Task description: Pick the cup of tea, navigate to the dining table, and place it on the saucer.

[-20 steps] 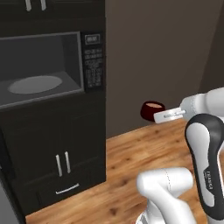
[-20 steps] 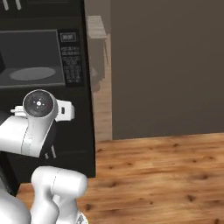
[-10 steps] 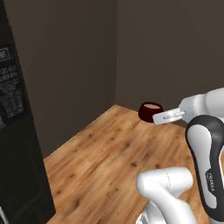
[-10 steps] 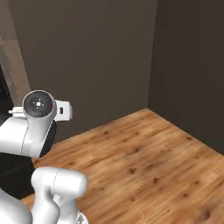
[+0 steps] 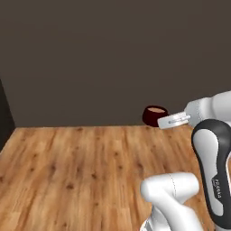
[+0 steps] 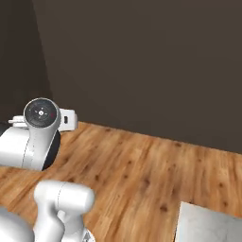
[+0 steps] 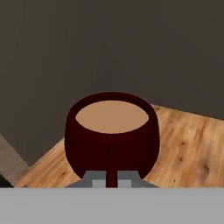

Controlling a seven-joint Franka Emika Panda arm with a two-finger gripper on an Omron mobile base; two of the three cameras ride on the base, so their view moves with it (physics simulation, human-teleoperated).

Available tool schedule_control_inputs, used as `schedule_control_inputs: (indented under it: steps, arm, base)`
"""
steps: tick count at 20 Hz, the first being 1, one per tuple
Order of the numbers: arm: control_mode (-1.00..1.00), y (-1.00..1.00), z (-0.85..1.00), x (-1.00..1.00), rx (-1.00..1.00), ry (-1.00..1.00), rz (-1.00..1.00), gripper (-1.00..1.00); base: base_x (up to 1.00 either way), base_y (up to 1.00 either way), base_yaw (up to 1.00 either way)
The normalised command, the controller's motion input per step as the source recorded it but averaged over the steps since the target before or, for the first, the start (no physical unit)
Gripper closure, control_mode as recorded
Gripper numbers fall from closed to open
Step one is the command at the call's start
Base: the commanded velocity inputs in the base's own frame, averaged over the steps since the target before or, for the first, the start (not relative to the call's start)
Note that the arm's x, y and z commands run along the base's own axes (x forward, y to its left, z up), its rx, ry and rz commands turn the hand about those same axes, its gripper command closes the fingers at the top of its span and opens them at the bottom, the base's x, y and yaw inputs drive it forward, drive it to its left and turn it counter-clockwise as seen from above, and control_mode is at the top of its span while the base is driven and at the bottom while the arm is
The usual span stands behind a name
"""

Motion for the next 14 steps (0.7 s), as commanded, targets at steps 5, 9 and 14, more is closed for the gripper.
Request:
schedule_control_inputs:
  steps: [5, 9, 14]
  arm:
    - [1.0, 0.0, 0.0, 0.0, 0.0, 0.0, 0.0, 1.0]
    - [1.0, 0.0, 0.0, 0.0, 0.0, 0.0, 0.0, 1.0]
    - [1.0, 0.0, 0.0, 0.0, 0.0, 0.0, 0.0, 1.0]
  base:
    - [0.0, 0.04, -0.96]
    - [0.0, 0.08, -0.94]
    - [-0.14, 0.12, -0.91]
